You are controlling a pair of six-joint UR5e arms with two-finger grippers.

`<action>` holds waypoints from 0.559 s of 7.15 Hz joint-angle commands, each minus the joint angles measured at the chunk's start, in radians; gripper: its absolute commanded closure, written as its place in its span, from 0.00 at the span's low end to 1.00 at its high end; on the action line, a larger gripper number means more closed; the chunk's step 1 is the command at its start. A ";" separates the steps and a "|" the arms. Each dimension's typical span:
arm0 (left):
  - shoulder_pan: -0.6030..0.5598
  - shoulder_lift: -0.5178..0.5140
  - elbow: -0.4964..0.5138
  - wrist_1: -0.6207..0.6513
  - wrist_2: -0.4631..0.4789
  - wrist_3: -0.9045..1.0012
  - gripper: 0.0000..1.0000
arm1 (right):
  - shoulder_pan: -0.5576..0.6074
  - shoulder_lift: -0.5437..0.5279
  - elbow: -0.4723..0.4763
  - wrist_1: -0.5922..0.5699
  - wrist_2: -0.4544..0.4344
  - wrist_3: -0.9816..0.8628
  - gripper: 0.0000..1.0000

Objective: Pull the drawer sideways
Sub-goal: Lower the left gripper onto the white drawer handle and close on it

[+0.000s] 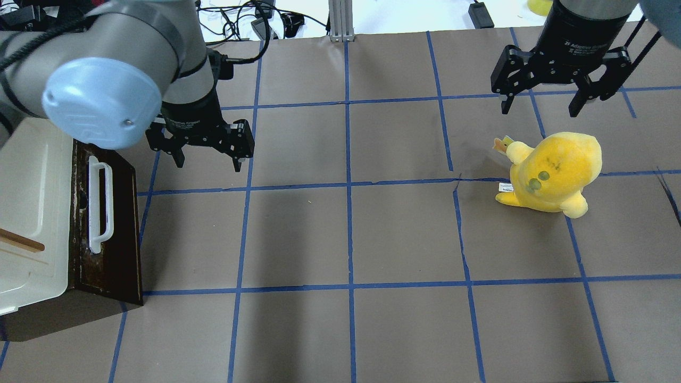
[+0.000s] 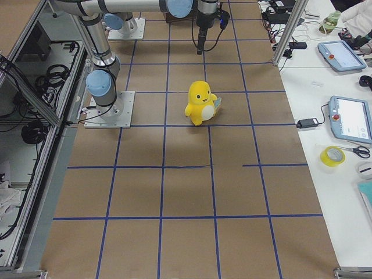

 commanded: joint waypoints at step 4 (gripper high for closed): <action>-0.008 -0.261 -0.108 -0.005 0.656 -0.179 0.00 | 0.001 0.000 0.000 0.001 0.000 0.000 0.00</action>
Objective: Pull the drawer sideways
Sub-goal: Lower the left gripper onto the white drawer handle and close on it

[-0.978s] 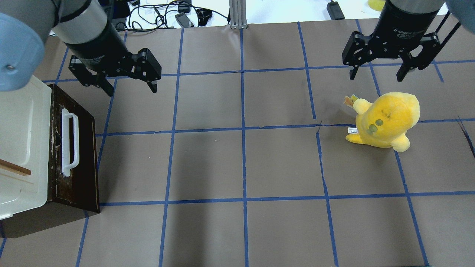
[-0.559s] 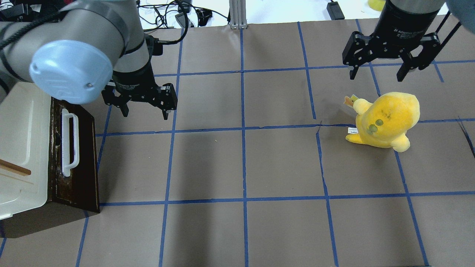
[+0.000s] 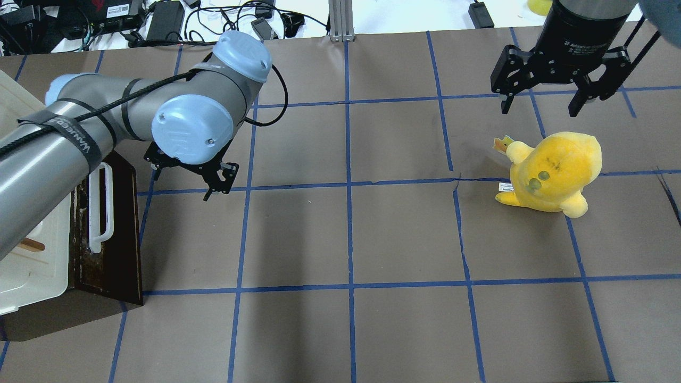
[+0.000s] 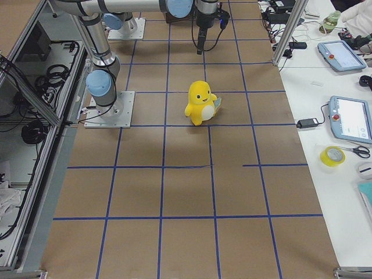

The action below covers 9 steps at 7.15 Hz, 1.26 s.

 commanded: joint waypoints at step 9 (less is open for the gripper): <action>0.141 -0.088 -0.057 -0.108 0.386 -0.126 0.17 | 0.000 0.000 0.000 0.001 0.000 0.000 0.00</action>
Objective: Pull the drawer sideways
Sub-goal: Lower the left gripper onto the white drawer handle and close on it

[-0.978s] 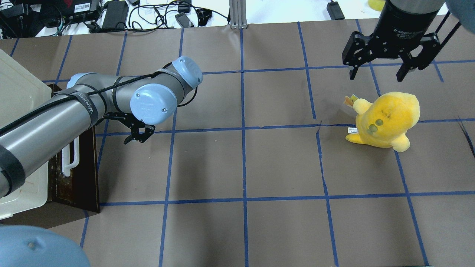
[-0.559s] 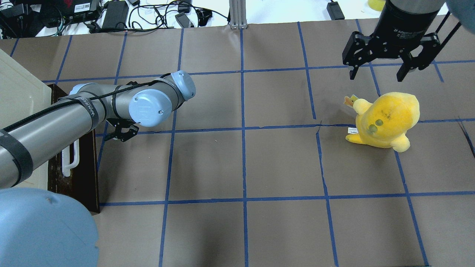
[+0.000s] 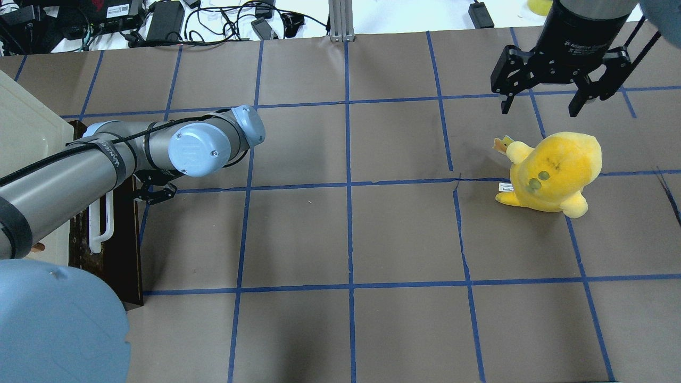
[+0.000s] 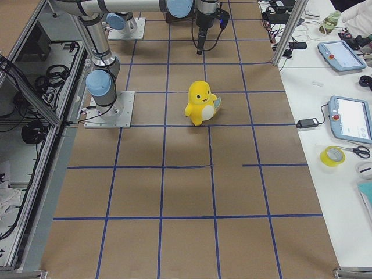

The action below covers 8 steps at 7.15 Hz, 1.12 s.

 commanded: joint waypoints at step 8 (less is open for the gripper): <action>0.021 -0.018 -0.004 -0.025 -0.003 -0.168 0.74 | 0.000 0.000 0.000 0.000 0.000 0.000 0.00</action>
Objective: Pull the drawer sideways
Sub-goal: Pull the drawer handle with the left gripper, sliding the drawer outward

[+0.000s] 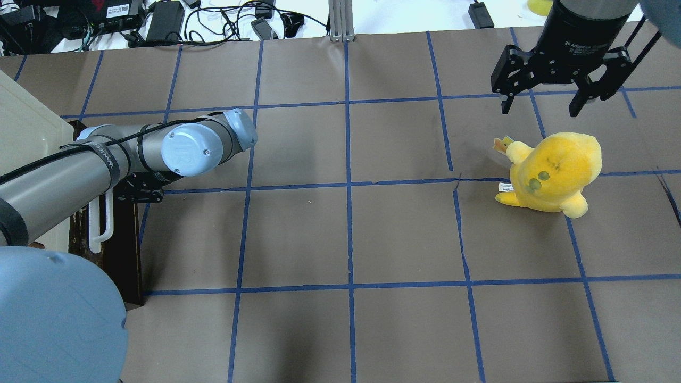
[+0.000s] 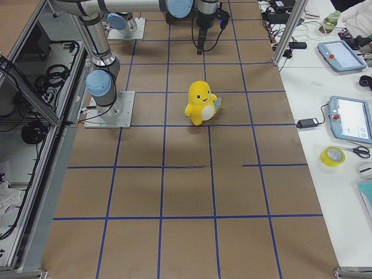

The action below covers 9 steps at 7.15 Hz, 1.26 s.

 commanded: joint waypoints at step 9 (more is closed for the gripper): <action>-0.109 0.003 0.006 0.004 0.010 0.016 0.88 | 0.001 0.000 0.000 0.000 0.000 0.000 0.00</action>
